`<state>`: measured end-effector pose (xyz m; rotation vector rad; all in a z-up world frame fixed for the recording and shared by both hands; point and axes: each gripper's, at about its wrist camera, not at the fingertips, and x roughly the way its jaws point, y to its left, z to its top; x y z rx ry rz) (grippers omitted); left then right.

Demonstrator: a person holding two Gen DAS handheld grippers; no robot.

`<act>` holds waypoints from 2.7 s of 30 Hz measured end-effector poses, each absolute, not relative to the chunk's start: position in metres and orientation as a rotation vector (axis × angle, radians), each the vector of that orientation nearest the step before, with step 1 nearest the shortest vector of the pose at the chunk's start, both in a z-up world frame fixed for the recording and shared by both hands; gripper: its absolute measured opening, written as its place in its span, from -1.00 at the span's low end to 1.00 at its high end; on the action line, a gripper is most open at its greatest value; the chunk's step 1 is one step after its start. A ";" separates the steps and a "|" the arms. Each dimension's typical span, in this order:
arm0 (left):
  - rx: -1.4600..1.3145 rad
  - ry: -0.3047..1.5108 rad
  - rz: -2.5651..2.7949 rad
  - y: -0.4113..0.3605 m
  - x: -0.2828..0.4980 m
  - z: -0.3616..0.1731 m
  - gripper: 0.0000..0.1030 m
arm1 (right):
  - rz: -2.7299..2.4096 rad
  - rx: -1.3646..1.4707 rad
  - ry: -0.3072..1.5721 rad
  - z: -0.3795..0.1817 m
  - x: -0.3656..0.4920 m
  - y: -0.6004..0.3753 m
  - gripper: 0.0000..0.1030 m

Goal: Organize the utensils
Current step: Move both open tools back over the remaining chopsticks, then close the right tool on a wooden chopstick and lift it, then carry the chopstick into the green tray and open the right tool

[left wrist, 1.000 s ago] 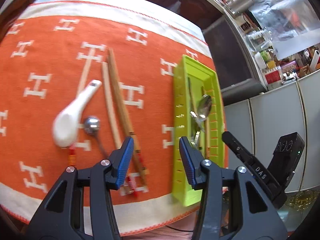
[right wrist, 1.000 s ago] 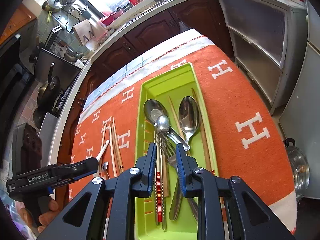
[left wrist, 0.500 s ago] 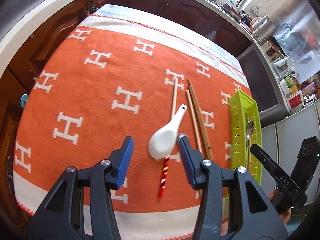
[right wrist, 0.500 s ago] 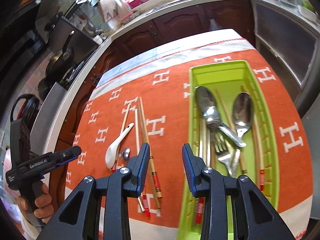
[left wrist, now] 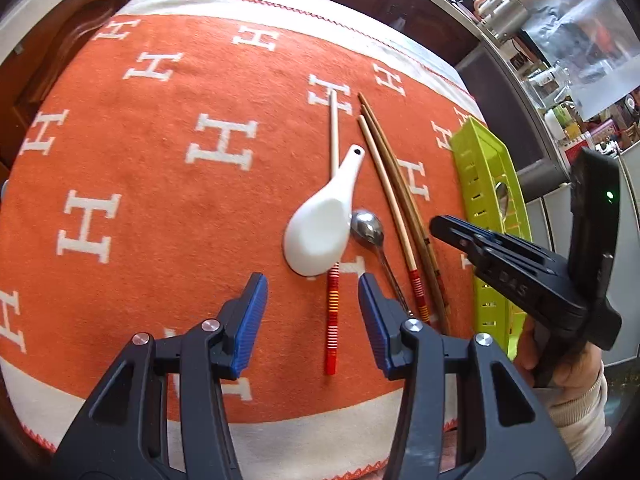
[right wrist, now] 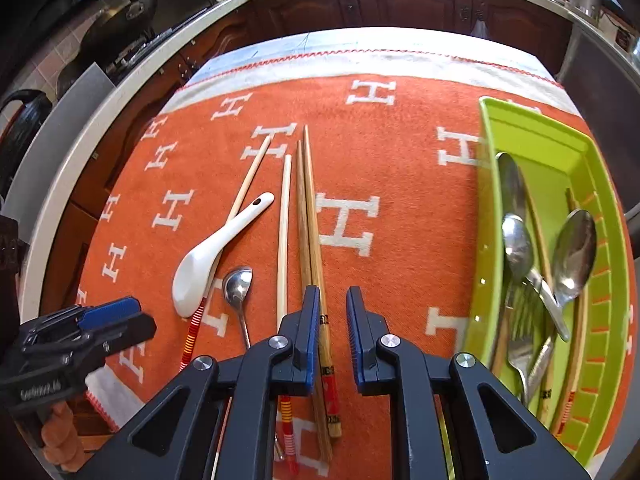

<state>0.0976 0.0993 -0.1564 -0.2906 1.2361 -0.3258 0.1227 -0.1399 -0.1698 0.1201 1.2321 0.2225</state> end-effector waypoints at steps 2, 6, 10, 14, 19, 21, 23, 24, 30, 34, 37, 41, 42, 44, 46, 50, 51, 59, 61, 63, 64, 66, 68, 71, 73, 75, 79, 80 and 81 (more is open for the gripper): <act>-0.294 1.236 -0.339 0.096 0.100 -0.157 -0.15 | 0.221 0.091 1.257 -0.176 0.127 -0.134 -0.80; -0.306 1.240 -0.359 0.092 0.103 -0.159 -0.15 | 0.215 0.029 1.258 -0.180 0.134 -0.123 -0.82; -0.312 1.238 -0.378 0.088 0.105 -0.158 -0.15 | 0.208 -0.009 1.265 -0.184 0.138 -0.118 -0.83; -0.310 1.226 -0.393 0.081 0.108 -0.154 -0.15 | 0.200 -0.032 1.247 -0.185 0.145 -0.115 -0.83; -0.296 1.194 -0.418 0.069 0.112 -0.143 -0.15 | 0.187 0.013 1.226 -0.186 0.152 -0.117 -0.87; -0.286 1.181 -0.427 0.064 0.114 -0.140 -0.15 | 0.177 0.076 1.223 -0.185 0.152 -0.126 -0.88; -0.281 1.168 -0.441 0.055 0.117 -0.136 -0.15 | 0.165 0.142 1.217 -0.184 0.149 -0.136 -0.88; -0.280 1.166 -0.445 0.052 0.118 -0.135 -0.15 | 0.165 0.164 1.213 -0.183 0.147 -0.140 -0.88; -0.312 1.190 -0.466 0.027 0.132 -0.139 -0.43 | 0.177 0.292 1.154 -0.161 0.134 -0.166 -0.88; -0.364 1.216 -0.450 0.013 0.147 -0.143 -0.56 | 0.177 0.359 1.115 -0.146 0.121 -0.182 -0.88; -0.404 1.250 -0.425 0.006 0.157 -0.151 -0.63 | 0.182 0.413 1.091 -0.135 0.111 -0.196 -0.88; -0.418 1.282 -0.387 -0.007 0.164 -0.162 -0.68 | 0.188 0.468 1.071 -0.128 0.099 -0.212 -0.88; -0.413 1.283 -0.382 -0.010 0.165 -0.163 -0.68 | 0.188 0.474 1.068 -0.127 0.096 -0.214 -0.88; -0.393 1.284 -0.367 -0.015 0.164 -0.167 -0.68 | 0.190 0.492 1.062 -0.125 0.089 -0.221 -0.88; -0.373 1.287 -0.355 -0.019 0.163 -0.170 -0.68 | 0.193 0.504 1.058 -0.123 0.083 -0.227 -0.88; -0.339 1.291 -0.332 -0.029 0.162 -0.174 -0.68 | 0.194 0.522 1.049 -0.121 0.075 -0.235 -0.88; -0.333 1.291 -0.328 -0.031 0.162 -0.174 -0.68 | 0.195 0.525 1.047 -0.122 0.074 -0.237 -0.88; -0.303 1.289 -0.316 -0.035 0.163 -0.176 -0.68 | 0.192 0.545 1.036 -0.119 0.066 -0.249 -0.88; -0.300 1.288 -0.316 -0.035 0.163 -0.176 -0.68 | 0.193 0.549 1.034 -0.119 0.064 -0.251 -0.88; -0.297 1.290 -0.316 -0.037 0.165 -0.176 -0.68 | 0.195 0.552 1.035 -0.119 0.062 -0.253 -0.88; -0.296 1.294 -0.314 -0.037 0.165 -0.177 -0.68 | 0.194 0.554 1.035 -0.119 0.061 -0.254 -0.88; -0.291 1.289 -0.306 -0.038 0.167 -0.176 -0.68 | 0.192 0.562 1.036 -0.121 0.062 -0.252 -0.88; -0.296 1.289 -0.297 -0.037 0.168 -0.176 -0.68 | 0.187 0.566 1.037 -0.123 0.061 -0.252 -0.88; -0.292 1.291 -0.269 -0.036 0.169 -0.177 -0.68 | 0.184 0.565 1.031 -0.122 0.058 -0.256 -0.88; -0.279 1.307 -0.253 -0.036 0.168 -0.183 -0.68 | 0.182 0.562 1.025 -0.121 0.057 -0.255 -0.88; -0.241 1.269 -0.237 -0.040 0.163 -0.181 -0.68 | 0.180 0.561 1.018 -0.120 0.054 -0.256 -0.88; -0.062 1.170 -0.192 -0.064 0.147 -0.178 -0.68 | 0.183 0.566 1.014 -0.119 0.048 -0.257 -0.88; -0.022 1.148 -0.180 -0.069 0.143 -0.178 -0.68 | 0.183 0.570 1.011 -0.118 0.045 -0.258 -0.88; 0.025 1.123 -0.165 -0.076 0.138 -0.179 -0.69 | 0.184 0.574 1.008 -0.117 0.043 -0.259 -0.88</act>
